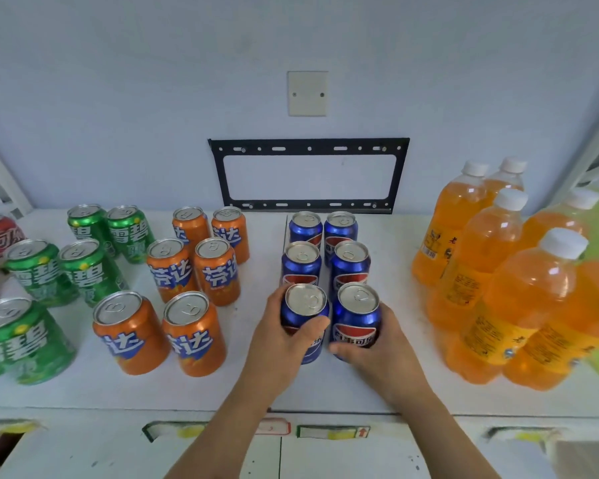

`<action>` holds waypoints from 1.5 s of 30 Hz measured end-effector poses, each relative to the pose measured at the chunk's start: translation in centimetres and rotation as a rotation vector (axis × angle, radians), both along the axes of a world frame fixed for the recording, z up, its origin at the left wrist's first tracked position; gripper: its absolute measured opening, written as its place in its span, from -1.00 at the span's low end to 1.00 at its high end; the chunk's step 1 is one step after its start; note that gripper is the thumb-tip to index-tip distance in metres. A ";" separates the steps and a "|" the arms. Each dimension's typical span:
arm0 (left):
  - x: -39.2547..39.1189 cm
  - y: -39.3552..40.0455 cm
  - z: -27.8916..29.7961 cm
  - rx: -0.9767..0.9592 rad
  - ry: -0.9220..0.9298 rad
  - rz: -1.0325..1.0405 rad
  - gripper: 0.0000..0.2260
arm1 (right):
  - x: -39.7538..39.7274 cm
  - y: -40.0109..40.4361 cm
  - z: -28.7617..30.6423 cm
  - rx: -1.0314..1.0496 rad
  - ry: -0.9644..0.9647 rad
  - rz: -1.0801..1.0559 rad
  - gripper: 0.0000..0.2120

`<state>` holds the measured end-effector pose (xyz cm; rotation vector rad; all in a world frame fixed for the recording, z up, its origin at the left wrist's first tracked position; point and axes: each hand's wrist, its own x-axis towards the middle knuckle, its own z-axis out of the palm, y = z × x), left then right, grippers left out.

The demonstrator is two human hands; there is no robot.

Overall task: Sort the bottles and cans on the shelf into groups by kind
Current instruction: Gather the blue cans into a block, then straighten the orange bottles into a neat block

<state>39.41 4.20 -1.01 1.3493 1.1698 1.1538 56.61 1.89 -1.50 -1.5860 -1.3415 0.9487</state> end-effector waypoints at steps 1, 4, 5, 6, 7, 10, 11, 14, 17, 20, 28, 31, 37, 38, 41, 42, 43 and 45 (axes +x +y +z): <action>-0.4 0.2 0.0 -0.009 0.020 -0.017 -0.50 | -0.3 -0.1 -0.2 0.001 -0.067 -0.036 -0.19; -1.3 -0.2 0.0 -0.014 0.045 -0.050 -0.55 | -0.8 -0.9 -0.4 -0.016 -0.160 -0.088 -0.20; -1.5 -0.4 0.1 -0.017 0.043 -0.056 -0.54 | -1.0 -1.3 -0.2 -0.029 -0.171 -0.093 -0.20; -1.5 -0.8 0.2 -0.022 0.038 -0.059 -0.53 | -1.1 -1.7 -0.2 -0.037 -0.176 -0.099 -0.20; -1.6 -1.0 0.3 -0.028 0.034 -0.063 -0.52 | -1.3 -2.0 -0.1 -0.037 -0.178 -0.107 -0.21; -1.9 -1.2 0.6 -0.050 0.028 -0.079 -0.47 | -1.9 -2.8 0.2 -0.043 -0.183 -0.135 -0.23; -2.0 -1.2 0.7 -0.061 0.026 -0.084 -0.45 | -2.0 -2.9 0.3 -0.051 -0.184 -0.140 -0.23; -2.1 -1.2 1.0 -0.080 0.044 -0.101 -0.44 | -2.4 -3.3 0.8 -0.076 -0.180 -0.151 -0.23; -2.1 -1.6 1.8 -0.100 0.076 -0.122 -0.44 | -2.4 -3.7 1.5 -0.122 -0.186 -0.133 -0.18; -2.0 -2.4 3.1 -0.028 0.218 -0.075 -0.43 | -2.2 -4.5 2.9 -0.142 -0.223 -0.104 -0.09; -0.6 -2.7 8.6 0.853 1.227 0.102 -0.59 | -0.5 -5.3 12.8 -0.040 -0.749 -0.027 -0.35; 1.4 -1.3 11.3 0.998 1.290 0.087 -0.65 | 1.1 -4.6 17.0 0.046 -1.044 0.054 -0.54; 7.6 3.5 15.5 1.170 1.300 0.099 -0.63 | 7.5 -1.0 23.3 0.131 -1.308 0.083 -0.63; 8.9 4.2 16.3 1.167 1.301 0.095 -0.62 | 8.9 -0.2 24.2 0.143 -1.311 0.087 -0.63; 13.1 5.9 18.3 1.029 1.272 0.059 -0.62 | 14.1 2.6 26.0 0.168 -1.266 0.082 -0.59; 14.5 6.6 18.7 0.943 1.229 0.049 -0.59 | 16.0 3.7 26.2 0.158 -1.240 0.079 -0.57; 15.8 7.3 19.1 0.834 1.168 0.041 -0.57 | 18.0 4.9 26.3 0.136 -1.210 0.080 -0.56; 18.3 8.9 19.6 0.607 1.003 -0.005 -0.53 | 21.5 7.3 25.9 0.068 -1.153 0.092 -0.53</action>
